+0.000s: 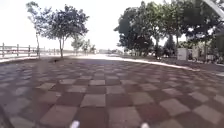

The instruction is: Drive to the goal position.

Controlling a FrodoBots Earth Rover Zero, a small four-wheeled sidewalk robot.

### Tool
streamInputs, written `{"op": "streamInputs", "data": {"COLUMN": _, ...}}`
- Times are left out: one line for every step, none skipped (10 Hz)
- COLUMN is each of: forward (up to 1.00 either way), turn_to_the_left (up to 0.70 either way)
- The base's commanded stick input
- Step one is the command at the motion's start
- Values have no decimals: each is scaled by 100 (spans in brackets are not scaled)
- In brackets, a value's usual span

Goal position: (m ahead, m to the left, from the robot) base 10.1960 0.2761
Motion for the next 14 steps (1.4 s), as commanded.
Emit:
{"op": "streamInputs", "data": {"forward": 100, "turn_to_the_left": 0}}
{"op": "streamInputs", "data": {"forward": 100, "turn_to_the_left": 0}}
{"op": "streamInputs", "data": {"forward": 100, "turn_to_the_left": 0}}
{"op": "streamInputs", "data": {"forward": 100, "turn_to_the_left": 0}}
{"op": "streamInputs", "data": {"forward": 100, "turn_to_the_left": 0}}
{"op": "streamInputs", "data": {"forward": 100, "turn_to_the_left": 0}}
{"op": "streamInputs", "data": {"forward": 100, "turn_to_the_left": 0}}
{"op": "streamInputs", "data": {"forward": 100, "turn_to_the_left": 0}}
{"op": "streamInputs", "data": {"forward": 100, "turn_to_the_left": 0}}
{"op": "streamInputs", "data": {"forward": 100, "turn_to_the_left": 0}}
{"op": "streamInputs", "data": {"forward": 100, "turn_to_the_left": 0}}
{"op": "streamInputs", "data": {"forward": 100, "turn_to_the_left": 0}}
{"op": "streamInputs", "data": {"forward": 100, "turn_to_the_left": 0}}
{"op": "streamInputs", "data": {"forward": 100, "turn_to_the_left": 0}}
